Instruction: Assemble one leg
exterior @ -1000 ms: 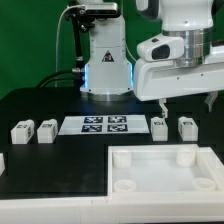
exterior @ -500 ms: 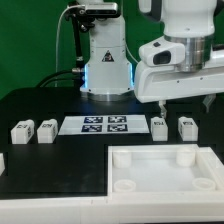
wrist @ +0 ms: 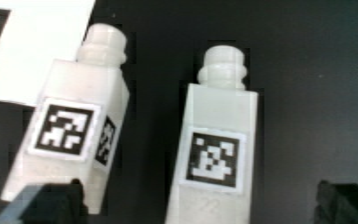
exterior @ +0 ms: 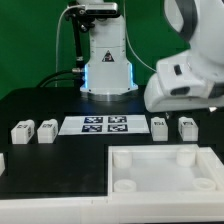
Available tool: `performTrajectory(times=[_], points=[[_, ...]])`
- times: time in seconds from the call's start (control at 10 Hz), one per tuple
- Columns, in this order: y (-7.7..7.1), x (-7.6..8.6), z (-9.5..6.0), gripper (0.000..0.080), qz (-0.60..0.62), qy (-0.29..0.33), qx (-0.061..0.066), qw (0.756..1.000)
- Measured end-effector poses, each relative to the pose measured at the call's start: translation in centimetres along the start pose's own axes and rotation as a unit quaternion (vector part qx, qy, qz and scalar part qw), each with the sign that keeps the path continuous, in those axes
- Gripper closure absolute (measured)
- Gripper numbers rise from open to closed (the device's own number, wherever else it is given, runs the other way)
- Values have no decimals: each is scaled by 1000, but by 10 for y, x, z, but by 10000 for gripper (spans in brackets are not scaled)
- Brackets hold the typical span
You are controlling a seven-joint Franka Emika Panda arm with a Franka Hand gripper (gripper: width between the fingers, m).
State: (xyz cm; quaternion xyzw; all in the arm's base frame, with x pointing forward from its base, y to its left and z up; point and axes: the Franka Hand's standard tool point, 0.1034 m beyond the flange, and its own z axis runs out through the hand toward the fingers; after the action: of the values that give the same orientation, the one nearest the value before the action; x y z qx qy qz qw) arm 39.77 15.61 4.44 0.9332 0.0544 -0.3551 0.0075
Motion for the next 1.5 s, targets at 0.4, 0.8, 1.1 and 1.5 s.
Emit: performTrajectory(times=[0.4,0.8,1.1,1.5], points=[[-2,3,3,151,4,-18,0,1000],[-16,8,36,151,12,-49,-7,999],[-18,9,42,151,9,-53,-8,999],[-18,9,42,511,9,-53,-8,999]])
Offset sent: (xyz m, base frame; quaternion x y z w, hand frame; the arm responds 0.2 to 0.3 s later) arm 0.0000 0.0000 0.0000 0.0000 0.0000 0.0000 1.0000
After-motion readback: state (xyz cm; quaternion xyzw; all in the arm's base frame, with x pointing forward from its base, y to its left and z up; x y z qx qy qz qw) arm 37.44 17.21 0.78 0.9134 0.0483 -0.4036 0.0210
